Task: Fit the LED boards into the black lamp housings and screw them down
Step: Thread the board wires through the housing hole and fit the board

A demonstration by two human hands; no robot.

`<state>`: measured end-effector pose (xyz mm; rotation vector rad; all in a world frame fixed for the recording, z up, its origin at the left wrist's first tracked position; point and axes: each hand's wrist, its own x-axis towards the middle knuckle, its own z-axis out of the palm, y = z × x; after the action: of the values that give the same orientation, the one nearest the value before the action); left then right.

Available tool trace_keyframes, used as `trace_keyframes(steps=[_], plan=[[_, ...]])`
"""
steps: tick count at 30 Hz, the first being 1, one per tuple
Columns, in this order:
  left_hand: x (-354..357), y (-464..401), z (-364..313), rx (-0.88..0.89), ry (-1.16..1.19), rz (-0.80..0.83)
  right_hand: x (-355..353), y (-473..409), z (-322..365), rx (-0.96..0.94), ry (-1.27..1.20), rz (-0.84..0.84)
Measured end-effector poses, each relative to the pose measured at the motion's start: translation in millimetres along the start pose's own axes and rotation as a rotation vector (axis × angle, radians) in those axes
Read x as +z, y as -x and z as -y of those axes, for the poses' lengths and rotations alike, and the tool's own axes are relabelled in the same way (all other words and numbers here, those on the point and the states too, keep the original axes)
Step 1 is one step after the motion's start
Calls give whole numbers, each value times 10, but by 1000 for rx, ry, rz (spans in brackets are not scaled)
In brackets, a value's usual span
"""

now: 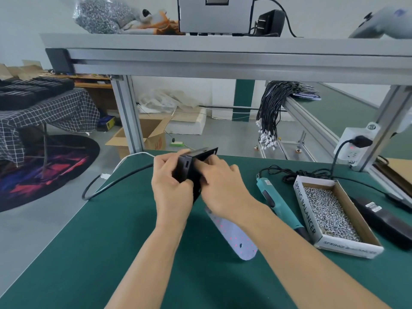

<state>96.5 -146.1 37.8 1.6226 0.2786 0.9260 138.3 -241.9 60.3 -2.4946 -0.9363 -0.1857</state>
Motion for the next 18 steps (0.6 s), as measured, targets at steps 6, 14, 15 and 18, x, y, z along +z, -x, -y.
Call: trace_keyframes(steps=[6,14,15,18], plan=[[50,-14,-59,46,-68,-1,26,-30,42,38,-14,47],[59,-45,-47,-208,315,54,-48,56,-87,-34,-412,-333],[88,-14,-53,-242,360,70,-47,60,-79,-16,-483,-404],[145,25,-45,-276,400,60,-50,22,-86,124,-616,-475]])
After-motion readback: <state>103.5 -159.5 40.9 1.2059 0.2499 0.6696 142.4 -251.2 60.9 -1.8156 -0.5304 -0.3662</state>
